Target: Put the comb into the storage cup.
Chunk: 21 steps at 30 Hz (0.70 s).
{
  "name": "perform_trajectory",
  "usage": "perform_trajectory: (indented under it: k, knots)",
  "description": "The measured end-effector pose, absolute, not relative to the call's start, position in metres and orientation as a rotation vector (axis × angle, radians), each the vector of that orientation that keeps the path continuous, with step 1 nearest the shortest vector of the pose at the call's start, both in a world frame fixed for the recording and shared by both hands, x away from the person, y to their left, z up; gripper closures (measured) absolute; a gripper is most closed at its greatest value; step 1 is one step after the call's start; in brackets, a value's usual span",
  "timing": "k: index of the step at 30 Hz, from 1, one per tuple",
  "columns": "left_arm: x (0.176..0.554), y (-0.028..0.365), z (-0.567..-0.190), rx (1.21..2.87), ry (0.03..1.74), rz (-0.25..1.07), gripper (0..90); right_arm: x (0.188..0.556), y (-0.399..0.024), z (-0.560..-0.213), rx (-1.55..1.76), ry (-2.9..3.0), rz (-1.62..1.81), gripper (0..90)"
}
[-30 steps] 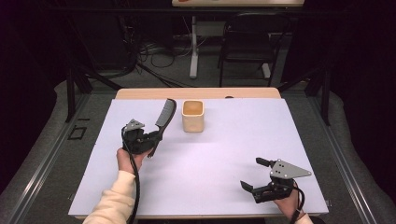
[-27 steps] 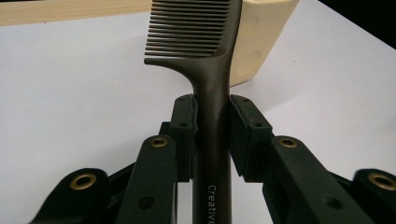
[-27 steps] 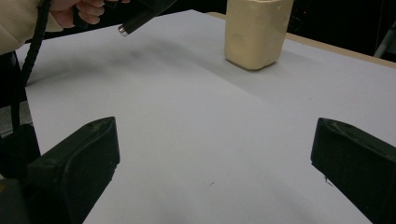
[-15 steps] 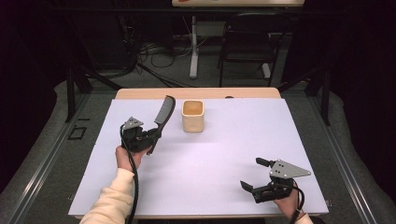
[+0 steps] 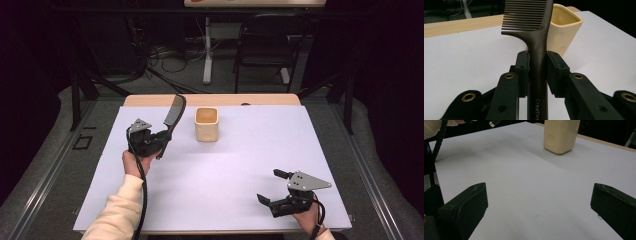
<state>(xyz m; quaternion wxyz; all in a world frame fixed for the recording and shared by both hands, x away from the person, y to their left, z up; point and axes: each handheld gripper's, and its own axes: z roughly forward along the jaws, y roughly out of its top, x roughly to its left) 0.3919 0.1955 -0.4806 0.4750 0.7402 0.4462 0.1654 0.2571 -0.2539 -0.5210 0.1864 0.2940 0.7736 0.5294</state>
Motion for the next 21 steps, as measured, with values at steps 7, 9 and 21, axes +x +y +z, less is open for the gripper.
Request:
perform_trajectory:
  k: [7, 9, 21]
  knots:
    - [0.398, 0.194, -0.476, 1.807, 1.108, 0.420, 72.0, 0.257, -0.254, -0.521, 0.834, 2.181, 1.495, 0.8]
    - [0.400, 0.193, -0.473, 1.804, 1.103, 0.423, 72.0, 0.257, -0.254, -0.521, 0.833, 2.186, 1.489, 0.7]
    - [0.405, 0.192, -0.468, 1.803, 1.089, 0.432, 72.0, 0.258, -0.254, -0.521, 0.839, 2.189, 1.483, 0.8]
